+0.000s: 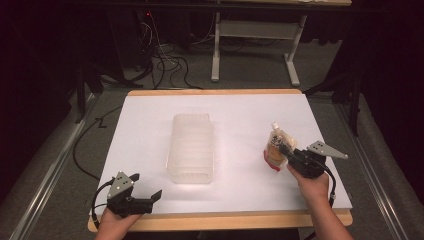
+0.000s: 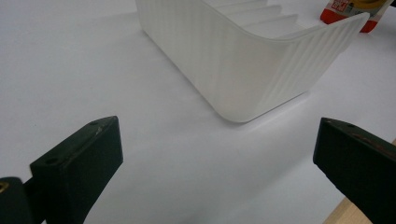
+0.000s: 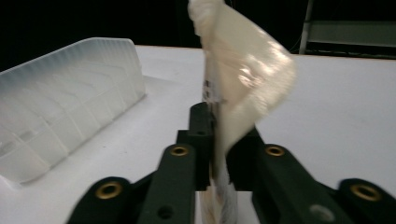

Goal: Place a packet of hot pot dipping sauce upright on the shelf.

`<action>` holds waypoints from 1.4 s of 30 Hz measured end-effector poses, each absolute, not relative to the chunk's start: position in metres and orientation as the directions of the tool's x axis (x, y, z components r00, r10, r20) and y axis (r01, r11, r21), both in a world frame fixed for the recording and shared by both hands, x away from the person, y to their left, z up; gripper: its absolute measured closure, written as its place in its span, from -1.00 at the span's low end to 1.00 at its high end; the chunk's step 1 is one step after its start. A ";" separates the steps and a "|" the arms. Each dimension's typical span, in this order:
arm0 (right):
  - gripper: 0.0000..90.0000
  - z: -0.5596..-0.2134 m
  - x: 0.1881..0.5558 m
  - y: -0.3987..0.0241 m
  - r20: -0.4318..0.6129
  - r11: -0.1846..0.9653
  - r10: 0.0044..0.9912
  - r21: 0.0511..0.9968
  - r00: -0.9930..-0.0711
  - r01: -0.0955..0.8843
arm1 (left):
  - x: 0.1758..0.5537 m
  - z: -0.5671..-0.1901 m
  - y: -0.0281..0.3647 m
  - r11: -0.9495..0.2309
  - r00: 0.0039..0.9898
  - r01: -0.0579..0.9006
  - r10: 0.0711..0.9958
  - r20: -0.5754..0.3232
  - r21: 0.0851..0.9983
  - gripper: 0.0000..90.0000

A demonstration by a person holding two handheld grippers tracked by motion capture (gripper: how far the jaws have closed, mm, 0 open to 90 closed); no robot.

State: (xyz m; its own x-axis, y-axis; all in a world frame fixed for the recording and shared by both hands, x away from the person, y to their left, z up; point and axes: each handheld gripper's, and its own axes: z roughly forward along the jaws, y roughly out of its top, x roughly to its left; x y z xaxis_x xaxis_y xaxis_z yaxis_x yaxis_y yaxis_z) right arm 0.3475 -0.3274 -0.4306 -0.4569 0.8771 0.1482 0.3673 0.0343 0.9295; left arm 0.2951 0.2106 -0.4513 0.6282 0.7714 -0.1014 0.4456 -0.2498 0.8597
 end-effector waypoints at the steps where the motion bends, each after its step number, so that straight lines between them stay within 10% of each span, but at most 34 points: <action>1: 0.96 -0.429 0.348 -0.330 0.151 0.031 0.876 0.930 -0.457 0.367 | 0.295 -0.451 0.210 -0.250 0.628 0.445 0.772 -0.100 0.860 -0.96; 42: 1.00 -0.408 0.349 -0.315 0.132 0.116 0.712 0.947 -0.689 0.300 | 0.294 -0.448 0.216 -0.227 0.617 0.433 0.780 -0.103 0.873 -0.96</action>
State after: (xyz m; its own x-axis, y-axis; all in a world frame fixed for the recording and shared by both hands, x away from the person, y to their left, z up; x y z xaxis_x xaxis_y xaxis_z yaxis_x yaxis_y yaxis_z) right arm 0.3494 -0.3146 -0.4079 -0.6893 0.7124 0.1316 0.3004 0.1158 0.9468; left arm 0.2937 0.2162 -0.4480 0.6170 0.7803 -0.1027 0.4325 -0.2272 0.8725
